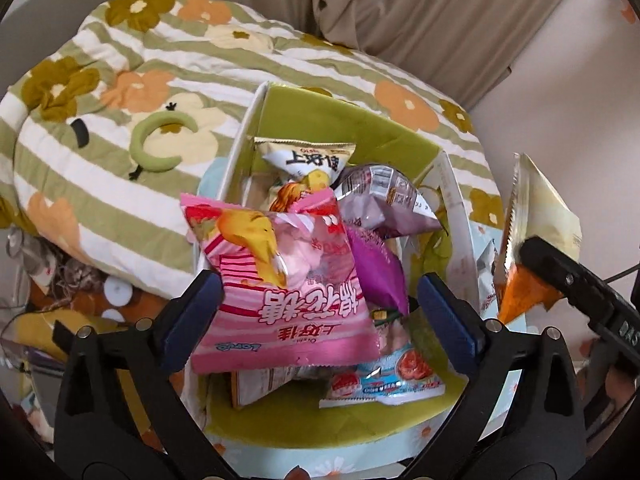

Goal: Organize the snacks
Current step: 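Carry both bags into the green box and open both tools to drop them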

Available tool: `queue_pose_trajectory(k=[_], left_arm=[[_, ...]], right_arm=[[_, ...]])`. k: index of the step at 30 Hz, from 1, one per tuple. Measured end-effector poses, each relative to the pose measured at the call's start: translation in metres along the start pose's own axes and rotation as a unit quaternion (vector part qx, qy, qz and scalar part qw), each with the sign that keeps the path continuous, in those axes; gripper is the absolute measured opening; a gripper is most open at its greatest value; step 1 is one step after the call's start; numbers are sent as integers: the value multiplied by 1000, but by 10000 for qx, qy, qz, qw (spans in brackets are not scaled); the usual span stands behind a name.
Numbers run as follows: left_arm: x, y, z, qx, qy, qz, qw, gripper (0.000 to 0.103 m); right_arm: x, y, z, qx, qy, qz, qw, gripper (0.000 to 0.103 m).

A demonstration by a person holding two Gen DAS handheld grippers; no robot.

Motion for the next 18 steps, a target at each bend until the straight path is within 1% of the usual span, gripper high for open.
queue_pose_trajectory(k=[6, 12, 15, 18], left_arm=[[-2, 18, 20, -75, -71, -4, 9999, 98], [1, 30, 31, -155, -188, 70, 9997, 98], [-1, 34, 34, -195, -327, 15, 9993, 98], [-4, 39, 36, -198, -387, -32, 9991, 98]], right_arm=[[6, -1, -5, 134, -140, 77, 9998, 76], [13, 1, -9, 272, -270, 214, 9990, 78], [17, 2, -11, 324, -378, 278, 9984, 82], [18, 6, -14, 329, -427, 233, 9983, 85]])
Point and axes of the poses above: each gripper's, at about its wrist camera, not at the fingertips, and z roughly against the way its jaws point, x to its left, y to its underside, the point moved 1 cm from there along -z, roughly the way its jaws point, and after that the axes turned 2 degrees about -y, right-handed, at the moved point
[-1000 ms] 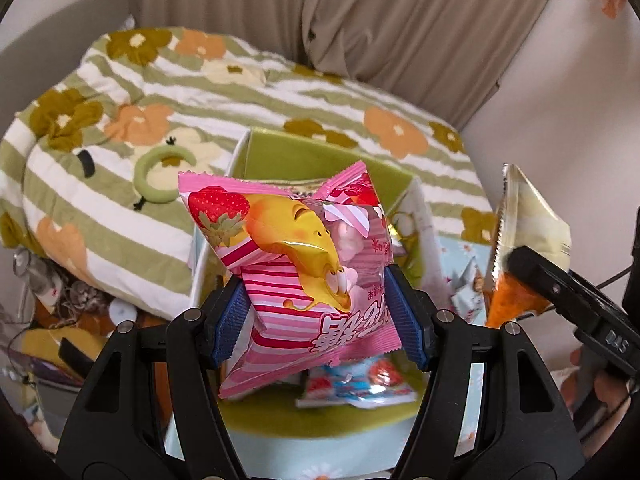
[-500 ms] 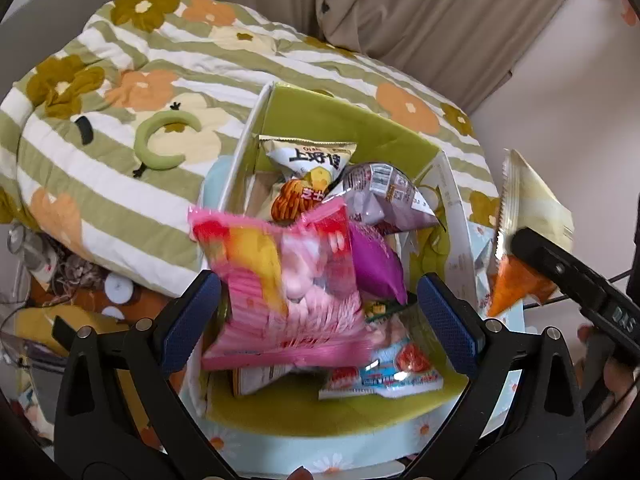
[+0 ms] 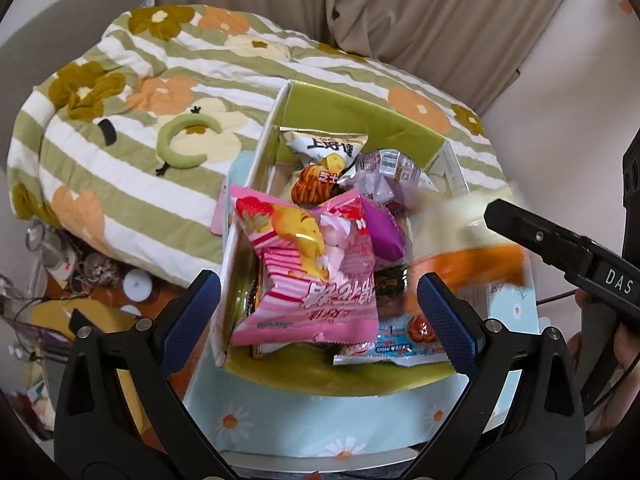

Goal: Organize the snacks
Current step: 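Carry both bags into the green box and open both tools to drop them, then move both tools back over the last snacks on the cloth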

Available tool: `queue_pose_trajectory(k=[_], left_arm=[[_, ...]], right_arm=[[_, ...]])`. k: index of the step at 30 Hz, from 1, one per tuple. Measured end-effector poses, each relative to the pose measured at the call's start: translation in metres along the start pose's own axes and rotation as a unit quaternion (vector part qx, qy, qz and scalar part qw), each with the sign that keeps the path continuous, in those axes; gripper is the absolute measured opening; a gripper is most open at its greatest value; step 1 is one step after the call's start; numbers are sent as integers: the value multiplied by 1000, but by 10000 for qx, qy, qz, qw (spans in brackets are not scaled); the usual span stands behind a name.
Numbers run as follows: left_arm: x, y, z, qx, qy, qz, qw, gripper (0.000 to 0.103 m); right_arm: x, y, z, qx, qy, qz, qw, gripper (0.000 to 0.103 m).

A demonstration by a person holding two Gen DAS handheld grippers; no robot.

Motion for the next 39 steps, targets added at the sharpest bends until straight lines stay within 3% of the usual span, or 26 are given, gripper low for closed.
queue_pose_trajectory(k=[4, 15, 24, 30, 39], left_arm=[[-2, 10, 2, 5, -40, -65, 10000, 98], [-13, 21, 25, -227, 34, -298, 9993, 98], [-36, 21, 55, -579, 201, -685, 9958, 98], [-62, 23, 69, -881, 605, -807, 9910, 98], [-139, 33, 57, -800, 780, -1193, 9866, 98]], right_arm=[[2, 8, 3, -211, 133, 135, 9996, 100], [15, 27, 22, -255, 192, 411, 9986, 100], [13, 39, 68, -744, 500, 347, 9954, 100], [-13, 54, 108, -1170, 668, -2, 9909, 100], [-91, 72, 160, -1411, 1295, -312, 9810, 100]])
Point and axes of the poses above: each gripper's, at about its wrist camera, not at the fingertips, and z roughly against the way its jaws point, x to its left, y to its underside, the point moved 1 cm from there along -z, roughly the way its jaws point, and after that the axes turned 2 degrees about -y, right-handed, at the moved point
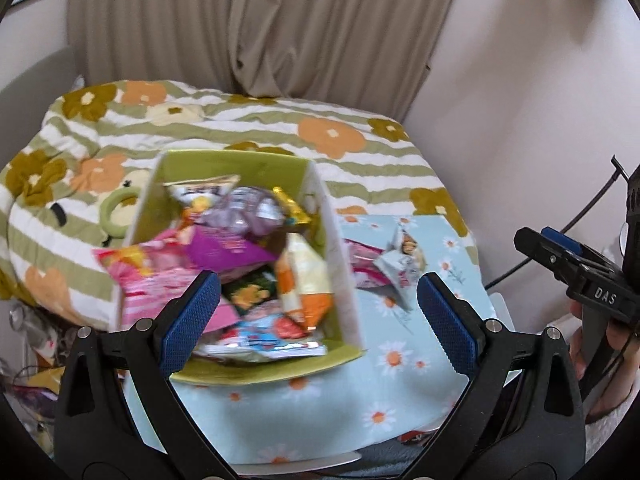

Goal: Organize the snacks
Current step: 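Move both tools back over the last snacks on the cloth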

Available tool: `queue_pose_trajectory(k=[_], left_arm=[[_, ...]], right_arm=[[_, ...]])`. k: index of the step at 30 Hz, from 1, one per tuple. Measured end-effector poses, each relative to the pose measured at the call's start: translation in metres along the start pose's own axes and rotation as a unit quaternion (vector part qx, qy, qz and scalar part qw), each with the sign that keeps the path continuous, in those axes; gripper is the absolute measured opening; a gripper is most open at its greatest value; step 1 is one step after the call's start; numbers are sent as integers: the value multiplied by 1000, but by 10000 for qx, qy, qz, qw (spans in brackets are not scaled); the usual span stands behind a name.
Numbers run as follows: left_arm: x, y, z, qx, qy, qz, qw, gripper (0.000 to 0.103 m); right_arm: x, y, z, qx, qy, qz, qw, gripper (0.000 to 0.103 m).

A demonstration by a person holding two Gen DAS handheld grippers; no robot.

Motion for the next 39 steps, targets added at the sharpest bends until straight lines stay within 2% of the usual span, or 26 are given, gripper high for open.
queue_pose_trajectory(k=[5, 8, 11, 15, 21, 27, 32, 37, 39], left_arm=[[-43, 0, -29, 208, 21, 97, 9997, 98], [-69, -1, -49, 289, -67, 132, 9995, 98], [-90, 1, -69, 343, -159, 211, 9991, 98], [-111, 7, -99, 523, -331, 319, 9976, 98], [-122, 22, -142, 806, -713, 506, 9929, 98], [-117, 24, -168, 936, -955, 613, 9891, 98], [-117, 19, -189, 1030, -1059, 558, 9875, 98], [-115, 14, -202, 1114, -1106, 516, 9863, 98], [-115, 12, -206, 1138, -1118, 493, 9860, 98]], right_arm=[[-55, -4, -6, 164, -152, -218, 9995, 100], [-79, -5, -15, 335, -234, -22, 9992, 100], [-100, -7, -35, 605, -362, 109, 9975, 100], [-126, -3, -72, 1070, -718, -188, 9915, 100], [-149, 19, -141, 1862, -1146, -870, 9719, 100], [-159, 44, -216, 2537, -1570, -1705, 9391, 100], [-163, 58, -245, 2731, -1862, -2432, 9119, 100], [-161, 64, -258, 2797, -1917, -2730, 9003, 100], [-162, 64, -259, 2762, -1916, -2760, 9005, 99]])
Point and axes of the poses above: each gripper's, at about its wrist camera, not at the fingertips, and z roughly against the way its jaws point, x to its left, y to its underside, the point moved 1 cm from there along -z, roughly the way its jaws point, and after that the axes turned 2 degrees about -y, right-handed, at the moved point
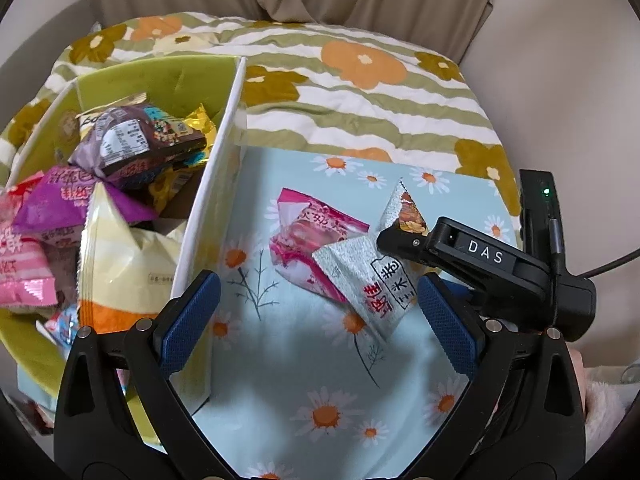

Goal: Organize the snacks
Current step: 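Move both tools back over the last snacks on the cloth, then grasp the pink-white candy bag with the left tool while the right tool grasps the potato chip bag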

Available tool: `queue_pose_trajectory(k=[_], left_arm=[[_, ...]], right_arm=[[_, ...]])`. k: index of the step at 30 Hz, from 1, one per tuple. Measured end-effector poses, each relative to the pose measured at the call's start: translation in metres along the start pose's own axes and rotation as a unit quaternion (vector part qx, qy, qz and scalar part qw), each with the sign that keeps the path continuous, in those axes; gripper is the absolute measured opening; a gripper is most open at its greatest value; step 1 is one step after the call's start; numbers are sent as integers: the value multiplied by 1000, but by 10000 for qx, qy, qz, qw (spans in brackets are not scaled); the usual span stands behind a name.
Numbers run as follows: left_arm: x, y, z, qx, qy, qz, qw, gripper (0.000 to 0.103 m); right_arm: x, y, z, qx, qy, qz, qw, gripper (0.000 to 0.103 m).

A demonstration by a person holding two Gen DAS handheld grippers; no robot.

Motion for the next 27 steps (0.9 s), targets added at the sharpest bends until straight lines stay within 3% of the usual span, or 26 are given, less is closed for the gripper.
queue_pose_trajectory(k=[2, 8, 16, 23, 27], left_arm=[[-1, -3, -4, 29, 9, -19, 10000, 98], [-9, -13, -18, 113, -7, -164, 9998, 98], [-19, -22, -49, 360, -170, -486, 9980, 98], [-38, -27, -82, 569, -1017, -1287, 9848, 98], [-46, -29, -91, 547, -1204, -1577, 9786, 98]], right_arm=[[1, -1, 1, -29, -16, 98, 9999, 76], [-1, -5, 13, -60, -136, 269, 9995, 59], [-12, -15, 43, -196, 380, 717, 9965, 56], [-19, -15, 62, -125, 1092, 1370, 9845, 56], [-22, -13, 66, -89, 1248, 1530, 9803, 56]])
Point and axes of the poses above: each gripper's, at about its wrist camera, not at the fingertips, and z roughly against the way its jaws point, x to its left, y to its underside, the point moved 1 cm from there along -z, roughly the way its jaws point, and after that the axes turned 2 degrees about -y, right-handed, at the moved point
